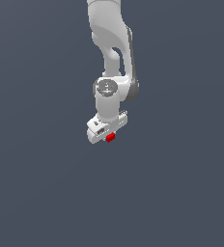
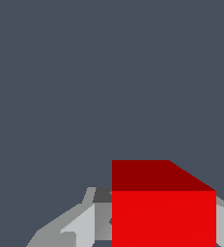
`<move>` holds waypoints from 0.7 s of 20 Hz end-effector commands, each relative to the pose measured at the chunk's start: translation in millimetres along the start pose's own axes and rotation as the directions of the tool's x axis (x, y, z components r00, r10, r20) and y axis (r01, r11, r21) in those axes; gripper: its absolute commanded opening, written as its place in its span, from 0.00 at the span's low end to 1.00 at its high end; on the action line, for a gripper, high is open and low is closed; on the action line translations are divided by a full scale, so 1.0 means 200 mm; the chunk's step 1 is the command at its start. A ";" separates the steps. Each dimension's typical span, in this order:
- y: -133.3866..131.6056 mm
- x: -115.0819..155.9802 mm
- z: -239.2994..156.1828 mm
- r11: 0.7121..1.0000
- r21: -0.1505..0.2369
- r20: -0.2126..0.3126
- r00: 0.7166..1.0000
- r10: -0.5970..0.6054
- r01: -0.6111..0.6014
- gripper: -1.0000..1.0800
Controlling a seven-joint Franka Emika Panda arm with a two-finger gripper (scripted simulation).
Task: Stack the red cube on top of the green cube.
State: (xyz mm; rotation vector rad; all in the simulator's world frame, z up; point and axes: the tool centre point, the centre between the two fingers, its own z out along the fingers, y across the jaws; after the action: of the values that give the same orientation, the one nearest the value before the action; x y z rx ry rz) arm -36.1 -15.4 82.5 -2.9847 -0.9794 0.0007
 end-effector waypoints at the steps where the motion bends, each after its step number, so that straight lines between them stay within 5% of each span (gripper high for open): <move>1: 0.05 -0.11 0.03 1.000 -0.001 -0.001 1.000 -0.001 0.001 0.00; 8: 0.17 -0.33 0.09 1.000 0.000 0.000 1.000 -0.001 0.001 0.00; 14: 0.20 -0.38 0.11 1.000 0.000 0.000 1.000 -0.001 0.001 0.00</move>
State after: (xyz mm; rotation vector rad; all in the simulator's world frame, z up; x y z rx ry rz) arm -73.5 -91.1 61.3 -2.9852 -0.9780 0.0018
